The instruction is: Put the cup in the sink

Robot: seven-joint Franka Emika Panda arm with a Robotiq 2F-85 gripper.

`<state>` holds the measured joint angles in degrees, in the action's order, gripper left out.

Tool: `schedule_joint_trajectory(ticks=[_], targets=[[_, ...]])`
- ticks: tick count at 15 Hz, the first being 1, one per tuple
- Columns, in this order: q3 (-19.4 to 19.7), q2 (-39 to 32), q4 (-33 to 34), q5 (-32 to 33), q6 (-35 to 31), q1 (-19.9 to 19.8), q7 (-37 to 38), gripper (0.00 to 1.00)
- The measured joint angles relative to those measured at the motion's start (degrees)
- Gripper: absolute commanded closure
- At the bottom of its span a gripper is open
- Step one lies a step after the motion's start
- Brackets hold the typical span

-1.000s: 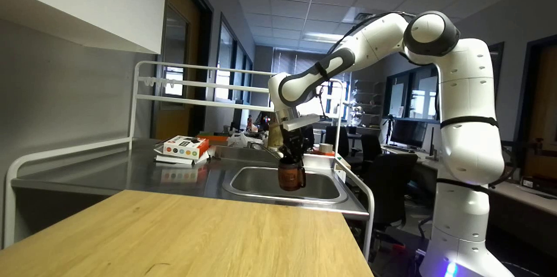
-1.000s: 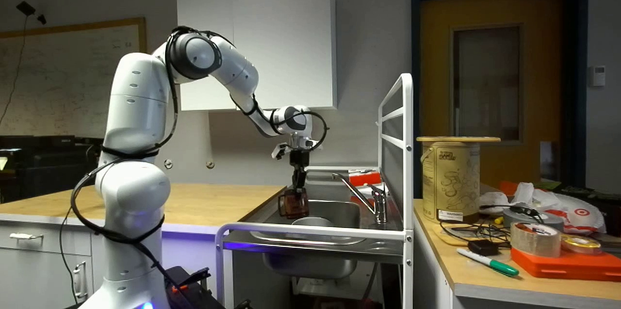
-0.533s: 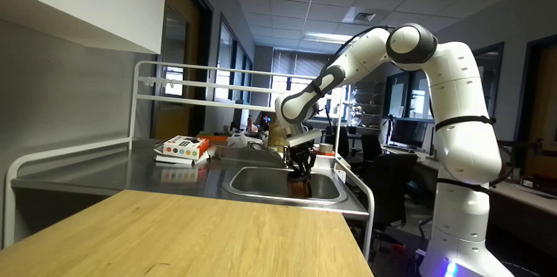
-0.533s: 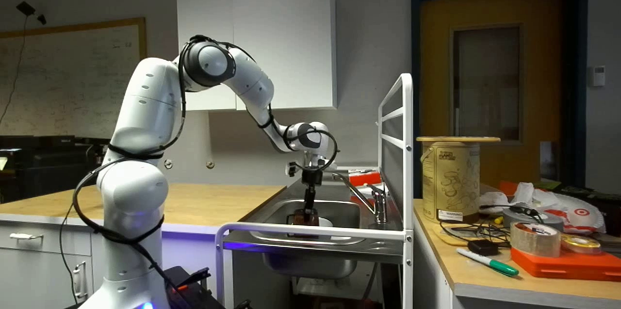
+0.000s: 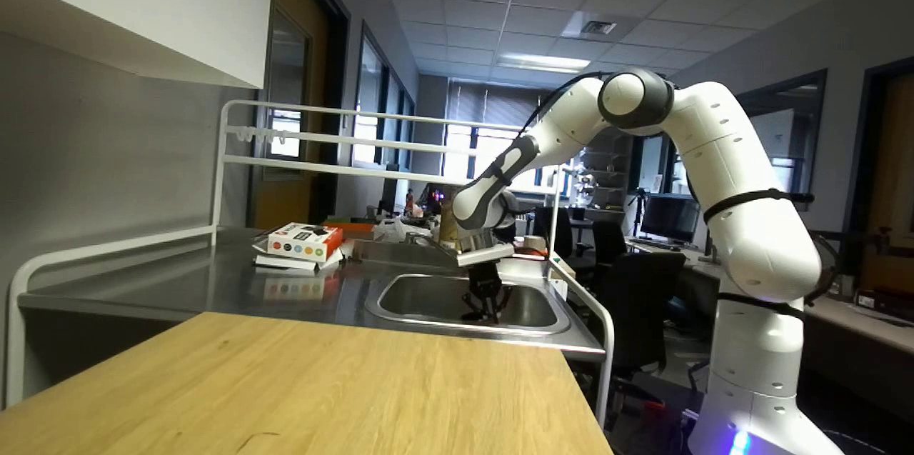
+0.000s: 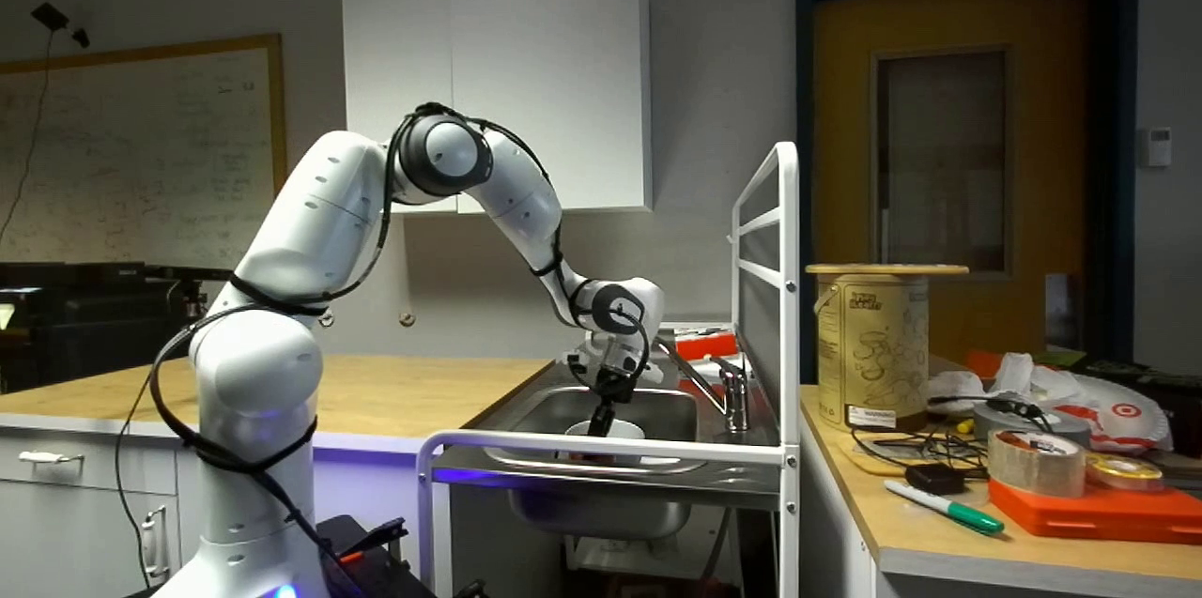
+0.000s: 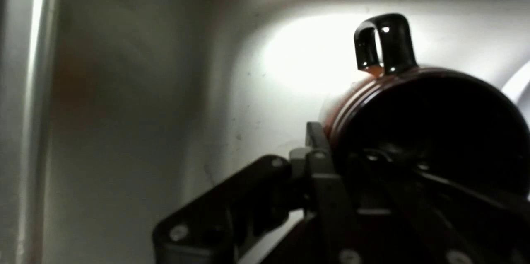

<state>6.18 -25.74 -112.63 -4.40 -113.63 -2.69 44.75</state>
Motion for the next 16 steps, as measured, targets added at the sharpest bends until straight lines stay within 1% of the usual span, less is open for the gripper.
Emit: schedule_joint_trajectory(ticks=[1,3,8,10,11,16], targets=[[0.3,-0.3,0.7,-1.0,0.8,-0.1,0.2,0.64],[0.8,-0.7,1.3,-2.4,1.4,-0.1,0.9,0.52],[1.0,-0.9,2.8,-2.9,1.6,0.4,2.0,0.13],[1.0,-0.9,3.4,-2.8,1.7,1.2,2.6,0.01],[1.0,-0.9,3.7,-2.7,1.9,1.6,2.9,0.00],[1.0,-0.6,4.2,-0.9,3.2,2.9,3.5,0.00]])
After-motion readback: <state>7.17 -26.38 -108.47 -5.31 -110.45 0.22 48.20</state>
